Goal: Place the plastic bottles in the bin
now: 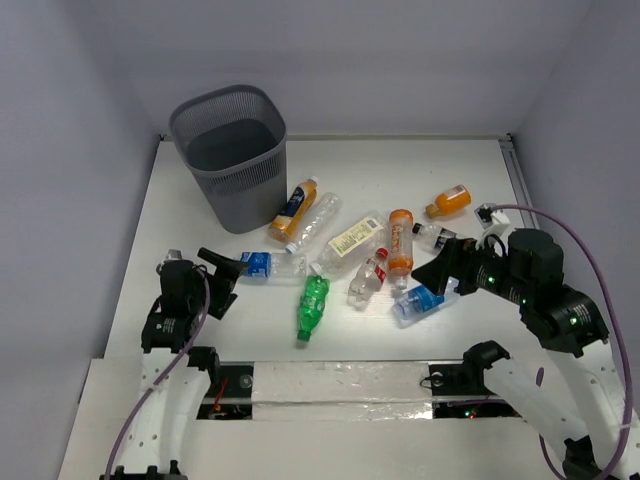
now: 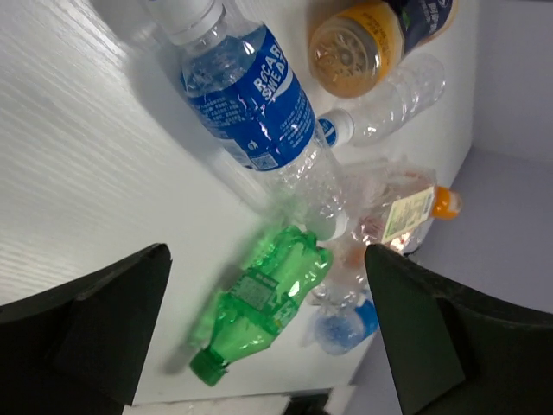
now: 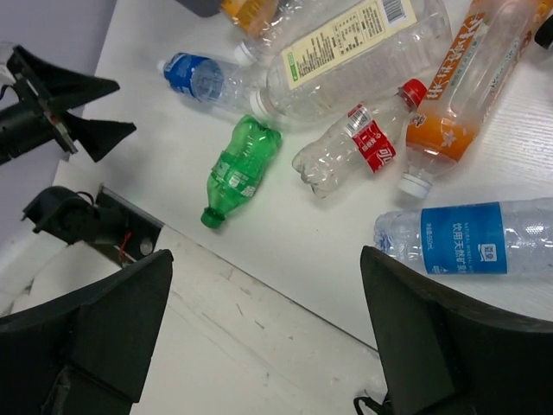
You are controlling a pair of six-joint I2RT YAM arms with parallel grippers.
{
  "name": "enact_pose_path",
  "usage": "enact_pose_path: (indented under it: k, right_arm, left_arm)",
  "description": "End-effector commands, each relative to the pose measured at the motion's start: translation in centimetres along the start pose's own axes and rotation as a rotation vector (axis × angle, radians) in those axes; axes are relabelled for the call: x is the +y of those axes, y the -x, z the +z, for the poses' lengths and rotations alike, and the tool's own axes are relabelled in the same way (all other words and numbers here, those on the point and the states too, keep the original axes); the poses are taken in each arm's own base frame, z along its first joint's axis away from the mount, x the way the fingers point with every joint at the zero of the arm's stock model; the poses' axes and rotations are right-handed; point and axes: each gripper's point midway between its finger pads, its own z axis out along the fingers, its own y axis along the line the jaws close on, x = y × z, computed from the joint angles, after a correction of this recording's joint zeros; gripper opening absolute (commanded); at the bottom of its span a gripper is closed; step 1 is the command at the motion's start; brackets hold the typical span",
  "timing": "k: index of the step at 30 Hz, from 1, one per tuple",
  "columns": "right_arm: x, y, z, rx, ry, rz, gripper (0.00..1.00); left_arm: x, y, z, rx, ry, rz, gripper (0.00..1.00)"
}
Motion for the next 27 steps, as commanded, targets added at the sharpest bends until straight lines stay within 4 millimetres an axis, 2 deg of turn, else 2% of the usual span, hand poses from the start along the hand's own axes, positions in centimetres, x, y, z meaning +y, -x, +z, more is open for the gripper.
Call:
enact_pose_path:
  k: [1,6,12,23,24,27]
  right_arm:
    - [0.7,0.4,0.3,-0.015,0.056,-0.058,0.98]
    - [0.3,-0.6,0.9,0.021,0.061,-0.055,1.00]
    - [0.1,-1.2,1.3,0.052,0.066,-0.072,1.00]
    - [-0.4,-2.5,1.8,0.112,0.073,-0.095,1.00]
    - [-0.5,-2.6,1.9,0.115,0.073,-0.095,1.00]
    - [-0.7,-3.1,2.2,0.130,0.075,-0.091,1.00]
  left_arm:
    - [-1.9,1.7,1.6,-0.060,-0.059,-0.076,0.98]
    - [-1.0,1.8,4.0,-0.063,-0.013,-0.131,0.99]
    - [-0.9,0.6,6.4,-0.048,0.041,-0.145,0.99]
    - [0.9,1.7,9.9,-0.118,0.148,-0.181,0.99]
    - [0.2,2.1,10.1,-0.128,0.129,-0.182,0.99]
    - [0.7,2.0,10.9,-0.131,0.172,-0.170,0.99]
